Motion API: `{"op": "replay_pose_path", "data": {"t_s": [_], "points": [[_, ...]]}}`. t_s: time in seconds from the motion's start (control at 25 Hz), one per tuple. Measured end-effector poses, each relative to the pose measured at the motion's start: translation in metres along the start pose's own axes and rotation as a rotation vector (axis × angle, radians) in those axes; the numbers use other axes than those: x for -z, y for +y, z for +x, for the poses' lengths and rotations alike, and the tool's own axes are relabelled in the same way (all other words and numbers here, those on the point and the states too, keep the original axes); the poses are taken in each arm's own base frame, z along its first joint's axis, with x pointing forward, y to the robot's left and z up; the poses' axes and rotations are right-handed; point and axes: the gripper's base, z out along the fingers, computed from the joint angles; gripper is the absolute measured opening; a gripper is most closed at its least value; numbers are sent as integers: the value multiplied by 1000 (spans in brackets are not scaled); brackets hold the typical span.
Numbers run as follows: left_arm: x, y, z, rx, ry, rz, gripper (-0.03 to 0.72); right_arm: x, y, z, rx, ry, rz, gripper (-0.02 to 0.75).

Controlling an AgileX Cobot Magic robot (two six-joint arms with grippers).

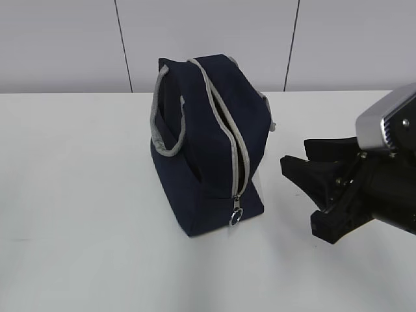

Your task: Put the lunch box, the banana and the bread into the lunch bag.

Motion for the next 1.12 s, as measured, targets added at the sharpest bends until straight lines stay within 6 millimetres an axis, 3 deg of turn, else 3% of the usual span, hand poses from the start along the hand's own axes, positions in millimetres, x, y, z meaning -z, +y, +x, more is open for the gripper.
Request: {"op": "replay_pose_path", "data": {"t_s": [1.12], "points": [[0, 0, 0, 0, 0, 0, 353, 0, 0, 0, -2, 0, 0, 335]]}}
